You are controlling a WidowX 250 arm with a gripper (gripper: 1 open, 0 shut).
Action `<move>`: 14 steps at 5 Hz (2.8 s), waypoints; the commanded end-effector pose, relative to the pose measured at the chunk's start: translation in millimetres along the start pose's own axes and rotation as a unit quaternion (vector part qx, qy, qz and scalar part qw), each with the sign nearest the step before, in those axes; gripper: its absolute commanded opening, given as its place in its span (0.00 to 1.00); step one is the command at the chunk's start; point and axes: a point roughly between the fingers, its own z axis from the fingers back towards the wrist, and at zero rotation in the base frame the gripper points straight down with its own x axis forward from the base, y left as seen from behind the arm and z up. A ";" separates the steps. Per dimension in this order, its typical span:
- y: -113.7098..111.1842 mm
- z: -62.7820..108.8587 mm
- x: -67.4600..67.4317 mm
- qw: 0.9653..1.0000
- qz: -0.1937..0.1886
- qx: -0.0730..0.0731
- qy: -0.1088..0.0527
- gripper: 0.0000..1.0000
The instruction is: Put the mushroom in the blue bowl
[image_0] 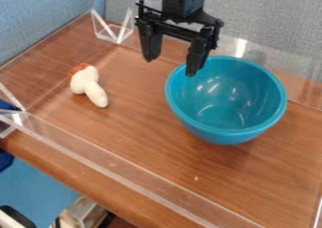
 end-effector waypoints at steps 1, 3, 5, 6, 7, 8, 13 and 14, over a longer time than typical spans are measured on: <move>5.6 -3.4 -7.8 0.999 0.033 -0.004 0.008 1.00; 56.5 -5.4 -32.9 0.984 0.176 -0.022 -0.009 1.00; 85.2 -21.2 -41.3 0.950 0.307 -0.036 -0.042 1.00; 90.5 -33.6 -38.2 0.928 0.367 -0.038 -0.059 1.00; 101.9 -39.2 -32.8 0.912 0.403 -0.038 -0.068 1.00; 115.2 -47.0 -25.1 0.898 0.432 -0.033 -0.073 1.00; 181.4 -85.4 -6.1 0.872 0.483 0.003 -0.075 1.00; 185.3 -91.8 0.1 0.873 0.483 0.006 -0.074 1.00</move>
